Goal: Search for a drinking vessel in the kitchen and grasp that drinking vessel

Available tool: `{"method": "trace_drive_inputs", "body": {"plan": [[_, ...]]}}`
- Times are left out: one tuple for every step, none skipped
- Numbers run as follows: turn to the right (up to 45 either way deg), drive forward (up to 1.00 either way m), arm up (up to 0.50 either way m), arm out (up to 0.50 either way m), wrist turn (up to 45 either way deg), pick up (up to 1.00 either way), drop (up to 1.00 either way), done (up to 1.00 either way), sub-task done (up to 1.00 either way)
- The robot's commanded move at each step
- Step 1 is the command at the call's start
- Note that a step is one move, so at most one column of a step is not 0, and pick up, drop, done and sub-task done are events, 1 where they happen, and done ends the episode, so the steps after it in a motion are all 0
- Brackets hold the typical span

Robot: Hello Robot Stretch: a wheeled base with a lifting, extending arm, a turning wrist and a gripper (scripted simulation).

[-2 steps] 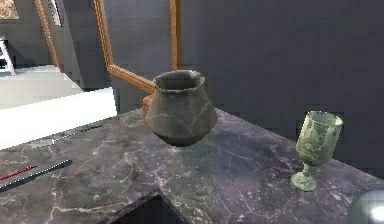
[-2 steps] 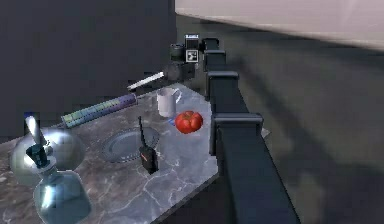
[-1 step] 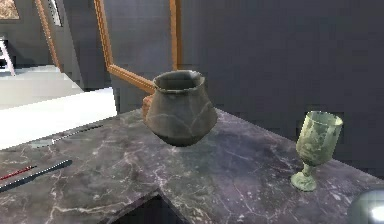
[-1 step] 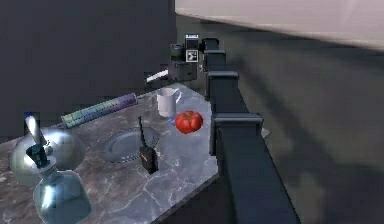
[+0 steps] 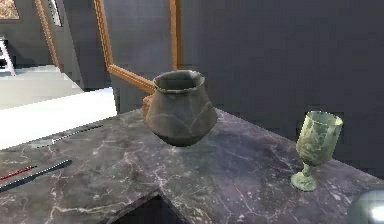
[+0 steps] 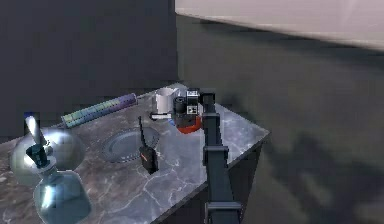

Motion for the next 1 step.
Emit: {"method": "trace_drive_inputs", "body": {"plan": [[0.0,0.00,0.00,0.00,0.0,1.00,0.00,0.00,0.00]]}}
